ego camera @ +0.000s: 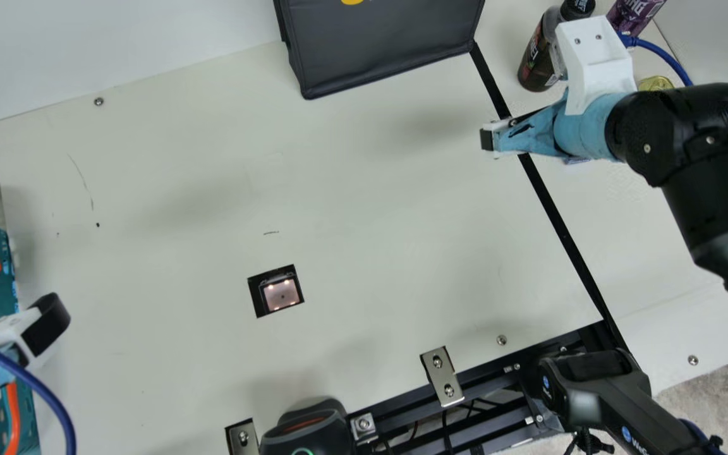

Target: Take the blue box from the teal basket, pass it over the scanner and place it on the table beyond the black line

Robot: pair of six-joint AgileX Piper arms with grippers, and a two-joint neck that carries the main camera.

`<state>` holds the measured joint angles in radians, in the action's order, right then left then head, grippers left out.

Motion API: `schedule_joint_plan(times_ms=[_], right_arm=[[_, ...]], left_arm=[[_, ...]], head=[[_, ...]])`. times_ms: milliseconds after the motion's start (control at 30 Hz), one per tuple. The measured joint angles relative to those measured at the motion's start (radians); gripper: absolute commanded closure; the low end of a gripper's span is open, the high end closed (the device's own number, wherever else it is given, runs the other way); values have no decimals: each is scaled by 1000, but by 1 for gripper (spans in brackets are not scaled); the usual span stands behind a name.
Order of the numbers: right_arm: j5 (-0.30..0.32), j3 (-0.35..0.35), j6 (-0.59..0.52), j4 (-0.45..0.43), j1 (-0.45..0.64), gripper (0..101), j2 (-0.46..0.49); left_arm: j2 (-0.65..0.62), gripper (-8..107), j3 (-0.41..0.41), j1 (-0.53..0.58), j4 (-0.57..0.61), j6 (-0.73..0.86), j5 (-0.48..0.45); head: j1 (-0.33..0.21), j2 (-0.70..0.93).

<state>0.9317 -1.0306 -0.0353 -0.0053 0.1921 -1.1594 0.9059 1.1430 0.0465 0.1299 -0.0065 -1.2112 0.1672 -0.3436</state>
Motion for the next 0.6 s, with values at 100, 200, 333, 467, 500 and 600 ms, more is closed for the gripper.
schedule_joint_plan(times_ms=[100, 200, 333, 467, 500, 600], right_arm=[[32, -27, -15, -11, -21, 6, 48], [70, -49, -6, -2, -50, 6, 100], [117, -81, 1, -7, -85, 6, 170], [166, -114, 14, -7, -121, 6, 239], [178, -120, 16, -7, -128, 6, 253], [211, -144, 21, -7, -155, 6, 308]], left_arm=[[-57, 9, 26, -8, -37, 7, -3], [-108, 9, 48, -16, -78, 7, -3], [-152, 9, 59, -18, -103, 7, -5], [-152, 9, 59, -18, -101, 7, -5], [-152, 9, 59, -18, -101, 7, -5], [-153, 9, 59, -18, -101, 7, -5]], head=[[0, 63], [0, 130], [0, 225], [0, 310], [0, 316], [0, 313]])
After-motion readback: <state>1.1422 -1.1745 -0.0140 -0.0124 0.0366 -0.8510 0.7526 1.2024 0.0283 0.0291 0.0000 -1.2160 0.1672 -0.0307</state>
